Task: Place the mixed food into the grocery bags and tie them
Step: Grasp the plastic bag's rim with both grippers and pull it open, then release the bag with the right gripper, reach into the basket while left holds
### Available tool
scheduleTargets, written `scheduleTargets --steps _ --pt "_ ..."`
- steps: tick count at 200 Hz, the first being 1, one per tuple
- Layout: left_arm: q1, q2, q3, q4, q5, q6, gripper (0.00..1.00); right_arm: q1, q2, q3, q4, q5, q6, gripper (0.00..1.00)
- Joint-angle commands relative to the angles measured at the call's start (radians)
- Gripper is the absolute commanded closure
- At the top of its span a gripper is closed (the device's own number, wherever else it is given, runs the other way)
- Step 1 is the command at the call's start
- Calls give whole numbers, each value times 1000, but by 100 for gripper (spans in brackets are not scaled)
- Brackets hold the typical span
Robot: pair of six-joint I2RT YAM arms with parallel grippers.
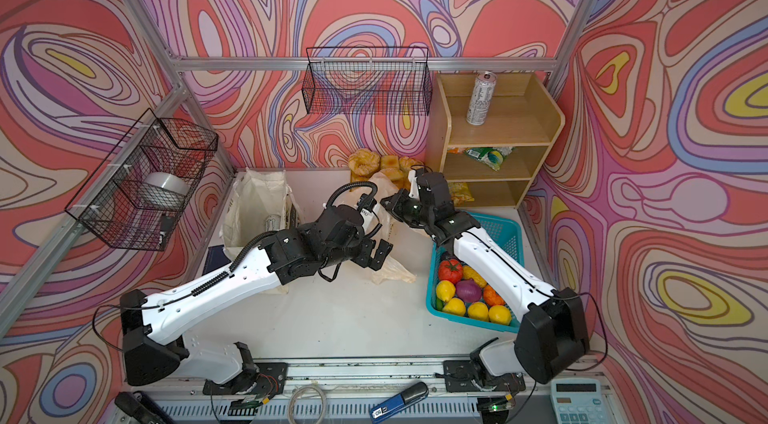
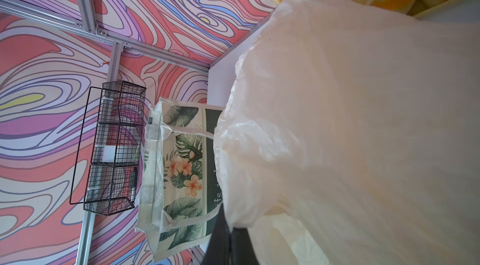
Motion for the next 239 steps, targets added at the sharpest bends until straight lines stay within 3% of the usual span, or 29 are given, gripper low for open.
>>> scheduleTargets --steps 1,51,103,131,190,210,227,239 --pt "-10 15 -15 39 -79 -26 0 33 32 25 38 50 30 100" --pt "-11 64 -23 59 -220 -27 6 79 60 49 47 61 32 100" --pt "-11 130 -14 91 -342 -22 24 94 60 61 41 61 32 100" --pt "-10 157 -5 128 -392 5 41 100 59 59 40 59 35 100" --pt "-10 228 42 99 -372 31 99 102 55 77 34 56 37 100" --pt "-5 219 35 93 -357 21 100 102 55 82 26 52 32 100" --pt "4 193 18 85 -329 -3 100 96 51 108 -13 60 -5 61" --pt "21 161 -9 82 -297 -31 100 79 41 135 -59 59 -39 45"
